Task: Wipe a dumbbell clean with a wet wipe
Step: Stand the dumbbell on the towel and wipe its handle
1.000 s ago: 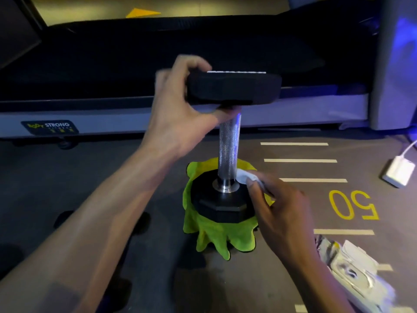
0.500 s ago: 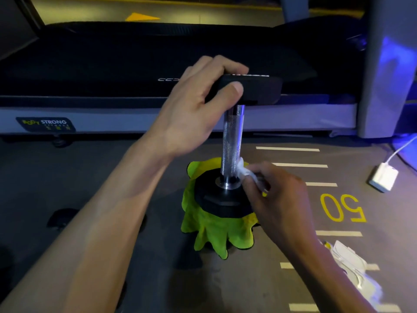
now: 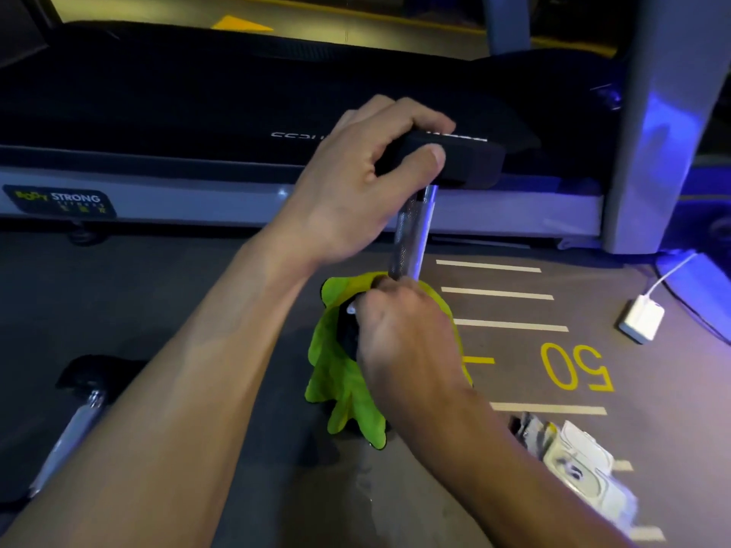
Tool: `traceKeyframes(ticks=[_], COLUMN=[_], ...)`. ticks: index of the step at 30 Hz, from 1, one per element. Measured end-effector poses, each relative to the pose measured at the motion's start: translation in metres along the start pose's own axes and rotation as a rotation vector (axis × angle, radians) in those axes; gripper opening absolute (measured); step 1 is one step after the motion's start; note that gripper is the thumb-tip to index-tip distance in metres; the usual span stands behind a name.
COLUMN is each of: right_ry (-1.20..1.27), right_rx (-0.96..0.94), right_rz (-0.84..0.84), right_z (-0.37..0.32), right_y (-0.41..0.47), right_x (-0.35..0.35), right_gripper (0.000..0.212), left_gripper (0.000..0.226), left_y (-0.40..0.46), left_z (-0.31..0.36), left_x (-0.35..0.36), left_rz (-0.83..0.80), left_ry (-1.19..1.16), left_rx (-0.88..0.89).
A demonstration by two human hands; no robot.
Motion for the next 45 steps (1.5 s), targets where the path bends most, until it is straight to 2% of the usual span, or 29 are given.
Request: traceKeyframes(ticks=[1,3,6,9,13,14,16,18,19,21,24,28,31,36,39,41,43,45], right_ry=[0.021,0.061,0.005,0.186,0.437,0.459,0.424,0.418,0.361,0.231,0.273,0.230,0.186,0.279,0.229,0.143,0.074,0.134], right_rx=[-0.001,-0.044,-0.094,-0.022,0.079,0.132,0.215,0.125,0.022,-0.155,-0.125,-0.084,-0.063,-0.107,-0.131,-0.143,-0.182,-0.204], right_rz=[0.022,-0.045,-0.015,0.068,0.000,0.065,0.329,0.507,0.501,0.371,0.145,0.010,0.048,0.141,0.380,0.474,0.399,0.242], right_z=[0.000,0.010,0.032,0.064,0.097,0.109,0.128,0.112,0.093,0.063,0.069,0.065,0.065,0.066,0.067,0.065,0.062,0.063], right_y=[0.002,-0.002,-0.010,-0.018,-0.020,-0.020,-0.025,-0.031,-0.031,-0.027,-0.012,0.003,0.005,0.006,0.021,0.026,0.019,0.009], right_x=[0.001,0.014,0.014,0.000,-0.010,-0.017,-0.041,-0.055,-0.051,-0.028,-0.003,0.005,0.007,-0.007,-0.034,-0.039,-0.022,-0.007], right_gripper=[0.021,0.030,0.024,0.022,0.018,0.020,0.019,0.013,0.012,0.016,0.021,0.017,0.016,0.023,0.021,0.020,0.020,0.021], left_gripper=[0.034,0.032,0.035,0.033,0.031,0.031,0.032,0.032,0.031,0.031,0.029,0.027,0.028,0.028,0.028,0.028,0.030,0.030], left_y=[0.001,0.001,0.002,0.005,0.009,0.010,0.011,0.013,0.014,0.015,0.016,0.018,0.021,0.022,0.022,0.022,0.022,0.022], left_z=[-0.002,-0.004,-0.007,-0.009,-0.011,-0.012,-0.015,-0.016,-0.017,-0.017,-0.019,-0.020,-0.021,-0.022,-0.023,-0.023,-0.022,-0.023], left_x=[-0.001,-0.003,-0.005,-0.002,-0.002,-0.003,-0.005,-0.005,-0.005,-0.003,-0.003,-0.002,-0.001,-0.002,-0.001,-0.001,0.000,-0.001], left_rz=[-0.005,-0.012,-0.012,-0.022,-0.014,-0.013,-0.011,-0.008,-0.007,-0.007,-0.009,-0.014,-0.014,-0.013,-0.018,-0.021,-0.020,-0.016], left_ry=[-0.008,-0.033,-0.051,-0.067,-0.059,-0.053,-0.051,-0.055,-0.053,-0.053,-0.073,-0.099,-0.112,-0.157,-0.174,-0.187,-0.187,-0.188], left_rx=[-0.009,-0.018,-0.016,-0.015,-0.013,-0.013,-0.014,-0.013,-0.011,-0.010,-0.016,-0.020,-0.022,-0.025,-0.038,-0.043,-0.043,-0.043])
Point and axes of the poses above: each hand's wrist, its own y-axis towards the middle knuckle, its own x-axis out of the palm, z = x × y, the point moved 9 cm from there along y, towards the middle knuckle, and after that the axes turned 7 degrees about -y, right-handed, at the moved point
